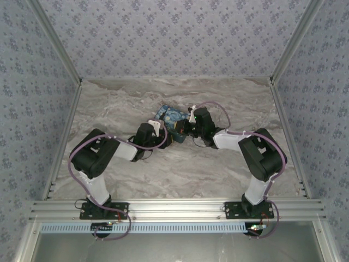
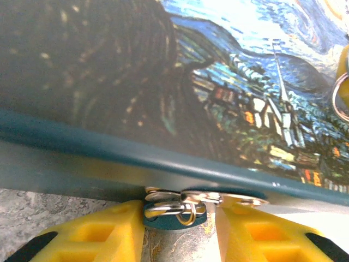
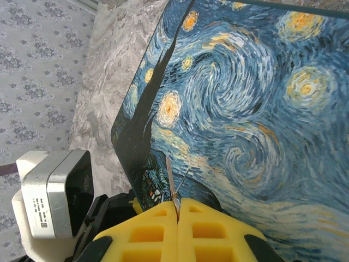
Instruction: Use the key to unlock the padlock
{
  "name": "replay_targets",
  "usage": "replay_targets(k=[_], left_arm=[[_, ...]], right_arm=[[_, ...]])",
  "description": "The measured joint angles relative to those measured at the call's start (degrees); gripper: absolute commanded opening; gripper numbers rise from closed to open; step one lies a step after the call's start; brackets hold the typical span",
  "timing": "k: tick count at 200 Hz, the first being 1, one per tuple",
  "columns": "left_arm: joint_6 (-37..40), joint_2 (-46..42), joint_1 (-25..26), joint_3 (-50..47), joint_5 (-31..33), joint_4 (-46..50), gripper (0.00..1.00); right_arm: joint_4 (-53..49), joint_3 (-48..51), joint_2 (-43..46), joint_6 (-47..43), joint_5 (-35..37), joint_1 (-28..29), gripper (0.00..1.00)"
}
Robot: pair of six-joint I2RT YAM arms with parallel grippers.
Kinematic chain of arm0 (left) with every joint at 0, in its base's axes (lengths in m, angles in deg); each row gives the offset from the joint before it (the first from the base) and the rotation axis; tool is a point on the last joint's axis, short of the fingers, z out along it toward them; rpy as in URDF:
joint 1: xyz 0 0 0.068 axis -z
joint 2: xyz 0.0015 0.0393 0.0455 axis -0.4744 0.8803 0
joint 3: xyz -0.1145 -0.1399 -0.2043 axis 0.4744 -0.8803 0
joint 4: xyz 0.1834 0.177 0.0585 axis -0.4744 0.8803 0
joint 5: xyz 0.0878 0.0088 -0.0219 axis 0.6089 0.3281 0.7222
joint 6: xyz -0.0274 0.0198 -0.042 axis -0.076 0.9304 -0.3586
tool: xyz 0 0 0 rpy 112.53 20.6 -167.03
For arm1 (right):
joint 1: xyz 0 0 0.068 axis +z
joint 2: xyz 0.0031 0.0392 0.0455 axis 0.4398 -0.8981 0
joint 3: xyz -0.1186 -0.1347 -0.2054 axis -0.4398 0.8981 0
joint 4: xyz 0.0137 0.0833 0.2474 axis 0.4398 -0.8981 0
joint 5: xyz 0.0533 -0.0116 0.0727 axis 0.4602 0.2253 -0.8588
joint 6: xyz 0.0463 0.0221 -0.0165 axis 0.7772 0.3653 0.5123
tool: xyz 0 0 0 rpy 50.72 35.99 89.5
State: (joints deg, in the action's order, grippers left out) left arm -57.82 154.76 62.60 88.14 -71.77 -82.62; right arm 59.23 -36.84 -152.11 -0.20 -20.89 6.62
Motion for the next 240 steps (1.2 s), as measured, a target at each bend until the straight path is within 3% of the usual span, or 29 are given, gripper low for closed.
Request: replay_targets(k=[68,149,184,240], left_arm=[[-0.8,0.0,0.3,0.4,0.4,0.7,0.28],[-1.9,-0.3,0.3,0.4,0.4,1.3,0.27],[-4.4,-3.3,0.5,0.5,-0.1,6.4,0.26],[-11.4,-9.1,0.7,1.7,-2.5,18.2,0.15]], right_arm=[[-0.5,-0.1,0.2,0.0,0.5,0.8,0.00],[-2.8,0.2,1.8,-3.0,0.8,1.6,0.00],[-5.5,2.3,7.5,-8.2,0.8,1.0,0.00],[-12.2,8.4,23.1,-22.6,1.5,0.2,0.00]])
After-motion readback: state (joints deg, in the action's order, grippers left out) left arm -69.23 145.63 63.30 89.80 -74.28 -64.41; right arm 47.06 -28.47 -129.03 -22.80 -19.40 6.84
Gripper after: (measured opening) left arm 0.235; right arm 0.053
